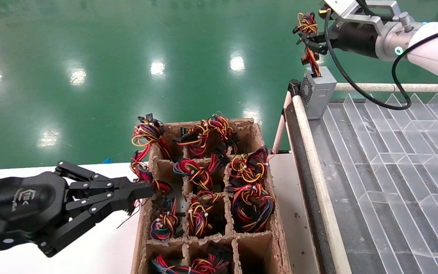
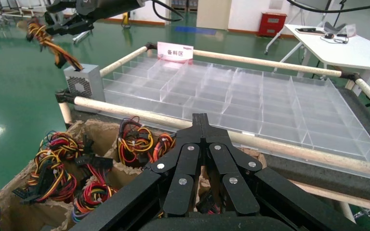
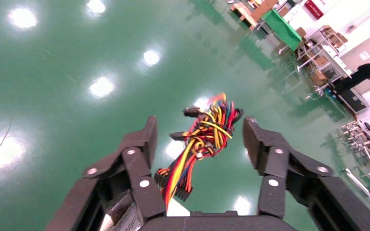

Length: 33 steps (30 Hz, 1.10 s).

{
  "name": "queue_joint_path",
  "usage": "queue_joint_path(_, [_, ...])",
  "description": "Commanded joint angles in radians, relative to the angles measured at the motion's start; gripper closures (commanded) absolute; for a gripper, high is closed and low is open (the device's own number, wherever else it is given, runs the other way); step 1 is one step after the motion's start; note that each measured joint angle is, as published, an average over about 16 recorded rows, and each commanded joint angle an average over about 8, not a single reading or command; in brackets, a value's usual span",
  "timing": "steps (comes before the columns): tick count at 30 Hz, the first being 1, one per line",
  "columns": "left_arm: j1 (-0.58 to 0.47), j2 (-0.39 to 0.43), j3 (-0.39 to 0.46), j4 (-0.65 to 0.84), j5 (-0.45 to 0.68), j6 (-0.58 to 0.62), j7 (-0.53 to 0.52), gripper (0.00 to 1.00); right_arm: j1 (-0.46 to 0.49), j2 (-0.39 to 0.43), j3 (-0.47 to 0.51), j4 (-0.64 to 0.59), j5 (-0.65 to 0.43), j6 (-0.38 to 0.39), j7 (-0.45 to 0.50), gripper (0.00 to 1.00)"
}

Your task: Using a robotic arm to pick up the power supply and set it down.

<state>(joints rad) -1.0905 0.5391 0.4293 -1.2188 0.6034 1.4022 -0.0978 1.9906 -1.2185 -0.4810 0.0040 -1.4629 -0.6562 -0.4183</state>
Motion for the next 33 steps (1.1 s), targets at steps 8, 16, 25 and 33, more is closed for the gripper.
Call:
queue_joint_path(8, [0.000, 0.000, 0.000, 0.000, 0.000, 0.000, 0.000, 1.00, 0.013, -0.004, 0.005, 0.007, 0.007, -0.012, -0.001, 0.00])
queue_joint_path(16, [0.000, 0.000, 0.000, 0.000, 0.000, 0.000, 0.000, 1.00, -0.004, 0.008, 0.019, 0.034, 0.035, -0.073, -0.004, 0.00])
queue_joint_path(25, [0.000, 0.000, 0.000, 0.000, 0.000, 0.000, 0.000, 1.00, -0.125, 0.087, 0.043, 0.203, 0.128, -0.173, 0.079, 0.00])
queue_joint_path(33, [0.000, 0.000, 0.000, 0.000, 0.000, 0.000, 0.000, 0.19, -0.250, 0.170, 0.068, 0.374, 0.223, -0.279, 0.162, 0.00])
